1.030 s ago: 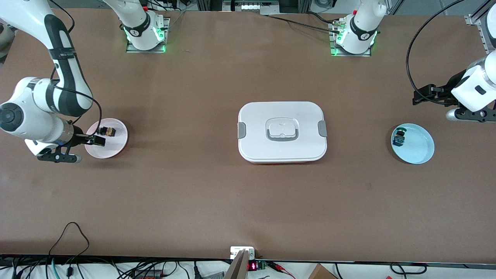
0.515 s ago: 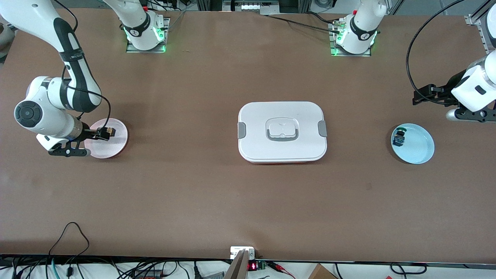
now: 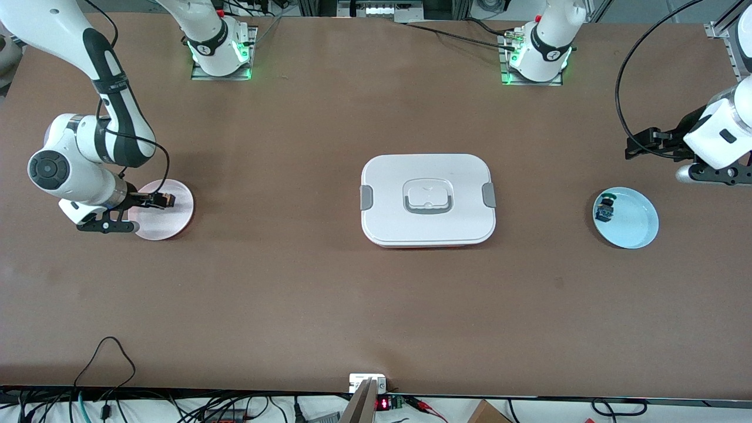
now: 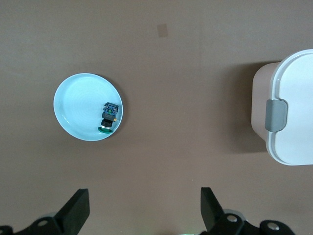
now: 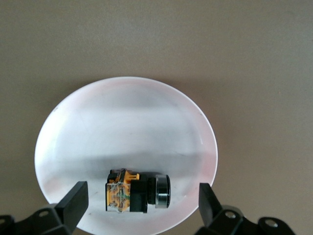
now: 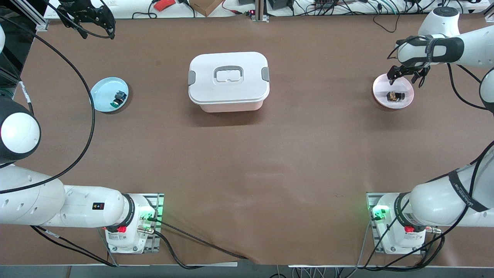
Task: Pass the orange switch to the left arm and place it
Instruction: 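Lower the right gripper and close it on the orange switch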
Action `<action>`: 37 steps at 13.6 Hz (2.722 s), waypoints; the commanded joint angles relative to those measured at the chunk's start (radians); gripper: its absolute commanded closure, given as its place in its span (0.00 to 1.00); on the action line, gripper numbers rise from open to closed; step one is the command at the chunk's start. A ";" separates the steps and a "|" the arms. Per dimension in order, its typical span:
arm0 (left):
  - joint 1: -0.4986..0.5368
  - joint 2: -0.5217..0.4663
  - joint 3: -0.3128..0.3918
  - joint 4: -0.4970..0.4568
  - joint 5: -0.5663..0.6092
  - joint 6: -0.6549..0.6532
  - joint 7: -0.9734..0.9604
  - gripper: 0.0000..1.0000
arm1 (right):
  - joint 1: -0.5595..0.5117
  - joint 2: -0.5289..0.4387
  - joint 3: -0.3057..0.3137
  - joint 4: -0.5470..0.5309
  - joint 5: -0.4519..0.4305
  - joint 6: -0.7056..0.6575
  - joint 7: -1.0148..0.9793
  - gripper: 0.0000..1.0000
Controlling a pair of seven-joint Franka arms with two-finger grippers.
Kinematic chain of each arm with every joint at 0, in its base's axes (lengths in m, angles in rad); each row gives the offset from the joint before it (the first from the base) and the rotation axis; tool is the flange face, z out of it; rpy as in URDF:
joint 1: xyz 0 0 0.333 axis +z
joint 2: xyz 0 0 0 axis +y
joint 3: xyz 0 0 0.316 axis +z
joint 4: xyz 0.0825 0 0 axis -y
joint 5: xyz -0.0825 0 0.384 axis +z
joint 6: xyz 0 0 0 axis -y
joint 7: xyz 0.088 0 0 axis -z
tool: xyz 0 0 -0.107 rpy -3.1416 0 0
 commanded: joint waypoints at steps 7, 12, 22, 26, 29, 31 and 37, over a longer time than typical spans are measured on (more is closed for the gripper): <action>0.000 0.004 -0.010 0.019 -0.013 -0.026 -0.008 0.00 | -0.010 0.006 0.009 -0.040 -0.016 0.027 0.026 0.00; 0.000 0.007 -0.010 0.017 -0.013 -0.026 -0.008 0.00 | -0.005 0.035 0.009 -0.043 -0.016 0.047 0.027 0.00; 0.000 0.013 -0.010 0.017 -0.011 -0.023 -0.008 0.00 | -0.005 0.071 0.009 -0.054 -0.016 0.053 0.026 0.00; 0.000 0.011 -0.010 0.017 -0.010 -0.023 -0.007 0.00 | -0.005 0.068 0.009 -0.071 -0.016 0.059 0.017 0.00; 0.000 0.013 -0.010 0.017 -0.008 -0.023 -0.008 0.00 | -0.006 0.066 0.009 -0.074 -0.016 0.061 0.015 0.07; 0.000 0.013 -0.010 0.017 -0.008 -0.023 -0.008 0.00 | -0.005 0.063 0.009 -0.072 -0.016 0.052 0.004 0.63; 0.000 0.013 -0.010 0.017 -0.008 -0.021 -0.008 0.00 | -0.003 0.057 0.011 -0.055 0.001 0.049 0.015 0.94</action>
